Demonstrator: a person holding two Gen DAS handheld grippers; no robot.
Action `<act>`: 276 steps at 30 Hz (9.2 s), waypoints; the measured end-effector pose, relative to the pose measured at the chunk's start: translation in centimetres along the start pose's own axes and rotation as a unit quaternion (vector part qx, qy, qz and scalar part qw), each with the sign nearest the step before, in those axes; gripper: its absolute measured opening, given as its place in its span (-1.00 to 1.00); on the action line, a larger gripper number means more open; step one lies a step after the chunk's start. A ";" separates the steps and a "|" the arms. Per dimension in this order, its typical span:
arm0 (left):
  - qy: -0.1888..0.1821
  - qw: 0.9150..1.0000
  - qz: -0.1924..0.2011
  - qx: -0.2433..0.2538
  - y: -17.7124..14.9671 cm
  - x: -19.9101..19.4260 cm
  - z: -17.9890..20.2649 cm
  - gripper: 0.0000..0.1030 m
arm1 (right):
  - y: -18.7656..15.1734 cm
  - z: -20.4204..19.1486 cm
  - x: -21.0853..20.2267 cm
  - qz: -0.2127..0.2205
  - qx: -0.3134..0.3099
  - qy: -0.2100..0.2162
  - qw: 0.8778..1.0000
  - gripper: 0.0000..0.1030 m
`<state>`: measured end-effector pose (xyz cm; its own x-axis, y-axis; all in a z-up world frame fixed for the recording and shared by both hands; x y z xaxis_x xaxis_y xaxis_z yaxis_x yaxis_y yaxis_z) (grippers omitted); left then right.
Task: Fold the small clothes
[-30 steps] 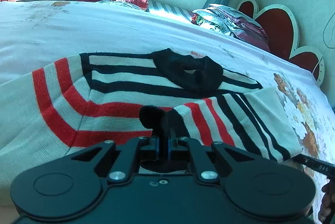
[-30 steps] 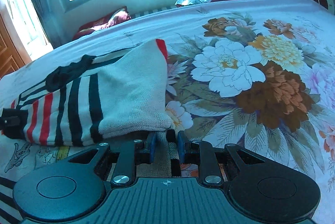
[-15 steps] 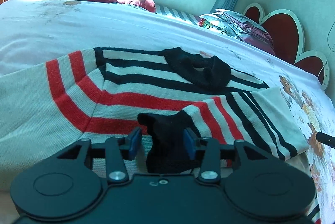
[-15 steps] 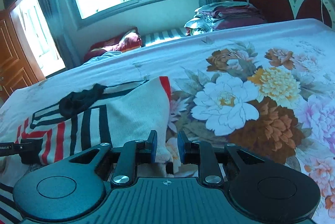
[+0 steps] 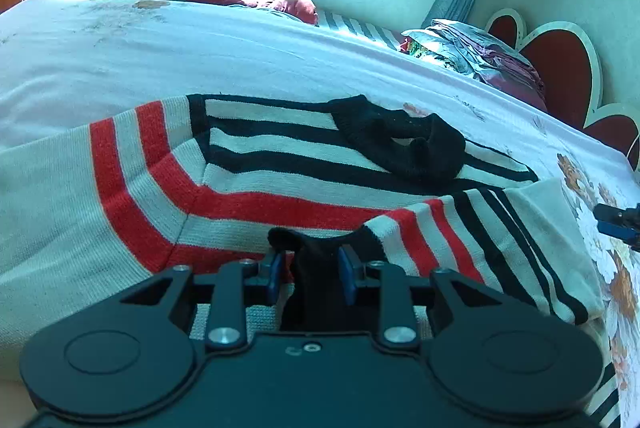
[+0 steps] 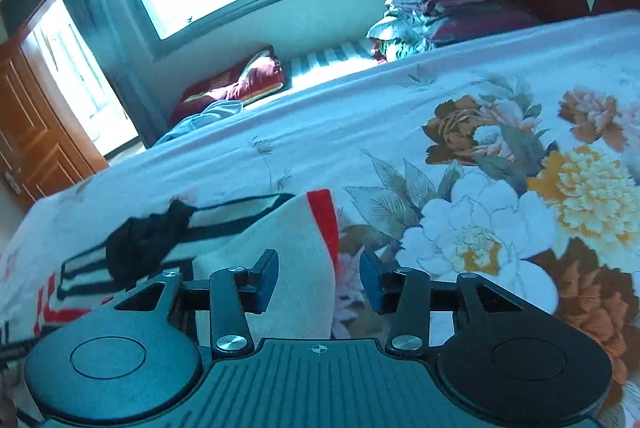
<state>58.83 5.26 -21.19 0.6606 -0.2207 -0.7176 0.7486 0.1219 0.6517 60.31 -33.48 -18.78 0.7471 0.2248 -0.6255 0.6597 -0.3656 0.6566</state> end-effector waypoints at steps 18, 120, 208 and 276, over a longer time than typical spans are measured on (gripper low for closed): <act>0.074 0.994 0.075 0.024 1.2 -3.7 -0.4 -0.34 | 0.9 -0.9 2.2 0.019 -0.119 -0.045 0.992 -0.29; 0.144 0.920 0.146 -0.333 -8.5 -21.6 -30.5 0.02 | -10.3 -11.3 -1.6 -0.063 -0.131 -0.106 0.984 -0.12; 0.053 0.991 -0.023 0.122 -3.6 -8.2 -7.9 -0.35 | -10.4 -11.0 -2.5 -0.076 -0.043 0.026 0.996 -0.89; -0.010 0.980 0.010 0.200 -0.5 -1.3 0.8 0.01 | -10.7 -11.5 0.0 -0.086 -0.075 -0.031 0.993 -0.83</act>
<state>57.61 4.70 -20.40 0.6706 -0.2407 -0.7017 0.6514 -0.2613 0.7123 54.16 -19.17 -20.91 0.6183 0.2155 -0.7558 0.7858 -0.1873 0.5895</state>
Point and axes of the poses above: each gripper's, at about its wrist camera, not at the fingertips, and x roughly the way its jaws point, z to its right, y to its top, the point moved 9 cm from there along x, roughly the way its jaws point, and after that the axes turned 1 degree about -y, right-handed, at the moved point
